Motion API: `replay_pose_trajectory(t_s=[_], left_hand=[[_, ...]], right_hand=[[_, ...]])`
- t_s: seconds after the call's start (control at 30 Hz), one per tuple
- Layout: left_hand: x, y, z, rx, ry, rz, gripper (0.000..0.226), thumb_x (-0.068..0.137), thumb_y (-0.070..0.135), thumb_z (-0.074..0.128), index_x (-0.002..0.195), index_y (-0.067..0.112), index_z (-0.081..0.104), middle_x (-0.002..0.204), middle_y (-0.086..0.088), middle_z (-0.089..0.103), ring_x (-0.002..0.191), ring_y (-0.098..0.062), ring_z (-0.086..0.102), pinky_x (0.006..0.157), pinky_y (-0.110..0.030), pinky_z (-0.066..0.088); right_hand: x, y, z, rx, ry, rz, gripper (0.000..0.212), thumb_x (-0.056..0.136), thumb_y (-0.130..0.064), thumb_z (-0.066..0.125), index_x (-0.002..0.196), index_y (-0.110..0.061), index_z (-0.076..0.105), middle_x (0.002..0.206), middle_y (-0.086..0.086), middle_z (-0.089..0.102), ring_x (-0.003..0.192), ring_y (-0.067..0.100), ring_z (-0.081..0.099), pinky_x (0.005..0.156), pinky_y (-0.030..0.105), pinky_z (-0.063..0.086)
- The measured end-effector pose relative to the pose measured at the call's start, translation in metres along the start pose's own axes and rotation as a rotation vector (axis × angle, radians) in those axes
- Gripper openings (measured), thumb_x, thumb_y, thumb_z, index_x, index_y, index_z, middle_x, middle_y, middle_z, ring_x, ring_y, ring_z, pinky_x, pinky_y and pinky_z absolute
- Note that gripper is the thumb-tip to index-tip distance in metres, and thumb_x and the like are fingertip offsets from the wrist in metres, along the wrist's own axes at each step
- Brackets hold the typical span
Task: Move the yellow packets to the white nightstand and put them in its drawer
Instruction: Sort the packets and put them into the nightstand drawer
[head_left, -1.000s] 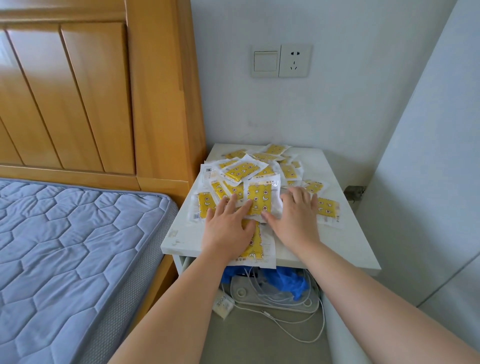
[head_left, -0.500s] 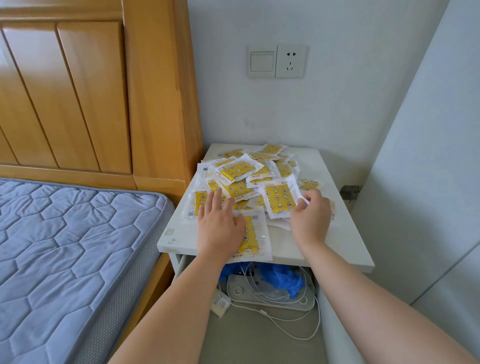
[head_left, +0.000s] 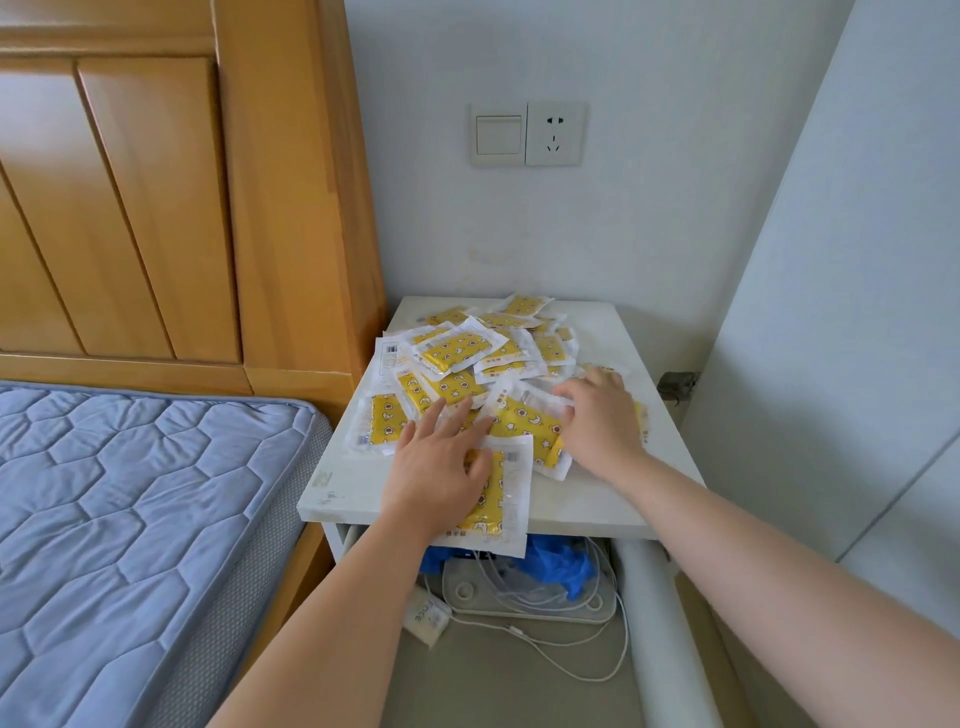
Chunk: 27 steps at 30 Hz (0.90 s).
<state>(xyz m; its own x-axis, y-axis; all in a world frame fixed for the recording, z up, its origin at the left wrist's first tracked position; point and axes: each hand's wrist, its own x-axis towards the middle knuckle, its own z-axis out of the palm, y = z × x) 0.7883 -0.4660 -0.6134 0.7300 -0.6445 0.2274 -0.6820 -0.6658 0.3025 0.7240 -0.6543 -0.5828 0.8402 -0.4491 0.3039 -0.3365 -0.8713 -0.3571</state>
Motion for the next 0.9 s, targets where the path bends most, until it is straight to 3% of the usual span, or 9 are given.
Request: replay_pose_trajectory(t_s=[0.03,0.1,0.2,0.43,0.5,0.63,0.8,0.9], left_hand=[[0.0,0.0,0.0,-0.003,0.007,-0.002,0.047,0.098,0.047,0.027,0.145,0.044,0.031,0.158,0.017,0.012,0.147,-0.011,-0.002,0.12,-0.04,-0.001],[0.0,0.002,-0.001,-0.011,0.024,-0.005,0.046,0.098,0.046,0.029,0.143,0.042,0.037,0.158,0.018,0.017,0.147,-0.011,0.001,0.12,-0.039,0.0],[-0.001,0.002,-0.001,-0.012,0.034,-0.008,0.045,0.098,0.046,0.031,0.141,0.041,0.041,0.157,0.017,0.019,0.147,-0.011,0.003,0.119,-0.038,0.0],[-0.001,0.003,0.0,-0.013,0.048,-0.007,0.046,0.096,0.045,0.033,0.142,0.041,0.039,0.159,0.013,0.016,0.147,-0.012,0.003,0.119,-0.038,0.0],[-0.001,0.003,-0.001,-0.01,0.052,-0.008,0.047,0.096,0.044,0.034,0.143,0.04,0.039,0.159,0.011,0.015,0.147,-0.013,0.003,0.12,-0.038,0.001],[-0.001,0.004,-0.001,-0.004,0.048,-0.012,0.051,0.096,0.045,0.034,0.146,0.04,0.031,0.159,0.009,0.015,0.147,-0.015,0.004,0.12,-0.039,0.003],[-0.001,0.003,-0.001,-0.056,0.065,-0.022,0.059,0.093,0.044,0.04,0.149,0.034,0.024,0.159,0.007,0.017,0.147,-0.015,0.007,0.12,-0.04,0.008],[-0.001,0.002,-0.001,-0.05,0.059,-0.032,0.063,0.093,0.044,0.04,0.151,0.029,0.021,0.159,0.006,0.016,0.147,-0.015,0.006,0.121,-0.04,0.007]], right_hand=[[0.007,0.0,-0.005,-0.001,-0.09,-0.022,0.03,0.091,-0.022,0.055,0.119,-0.013,0.06,0.119,0.005,0.054,0.116,0.025,0.045,0.091,0.033,0.039],[0.021,-0.005,-0.014,-0.022,-0.283,-0.041,0.044,0.087,-0.046,0.059,0.115,-0.012,0.06,0.115,0.005,0.056,0.11,0.024,0.052,0.085,0.033,0.044],[0.036,-0.015,-0.021,-0.24,-0.452,-0.075,0.066,0.077,-0.057,0.067,0.118,-0.007,0.057,0.116,0.007,0.059,0.106,0.024,0.056,0.089,0.037,0.048],[0.047,-0.035,-0.028,-0.339,-0.489,0.014,0.071,0.068,-0.055,0.077,0.116,-0.012,0.048,0.119,0.006,0.056,0.115,0.028,0.049,0.085,0.035,0.04],[0.047,-0.041,-0.03,-0.305,-0.525,0.065,0.071,0.07,-0.049,0.078,0.12,-0.009,0.048,0.116,0.007,0.057,0.108,0.027,0.053,0.082,0.033,0.041],[0.05,-0.046,-0.034,-0.079,-0.564,0.196,0.071,0.072,-0.032,0.082,0.127,0.0,0.049,0.117,0.011,0.057,0.102,0.026,0.055,0.08,0.03,0.042],[0.048,-0.037,-0.048,0.088,-0.521,0.235,0.064,0.078,-0.026,0.078,0.127,0.002,0.049,0.114,0.012,0.061,0.102,0.025,0.057,0.083,0.028,0.041],[0.056,-0.019,-0.065,0.366,-0.433,0.366,0.054,0.079,-0.021,0.077,0.124,-0.002,0.053,0.117,0.01,0.061,0.105,0.027,0.059,0.088,0.032,0.045]])
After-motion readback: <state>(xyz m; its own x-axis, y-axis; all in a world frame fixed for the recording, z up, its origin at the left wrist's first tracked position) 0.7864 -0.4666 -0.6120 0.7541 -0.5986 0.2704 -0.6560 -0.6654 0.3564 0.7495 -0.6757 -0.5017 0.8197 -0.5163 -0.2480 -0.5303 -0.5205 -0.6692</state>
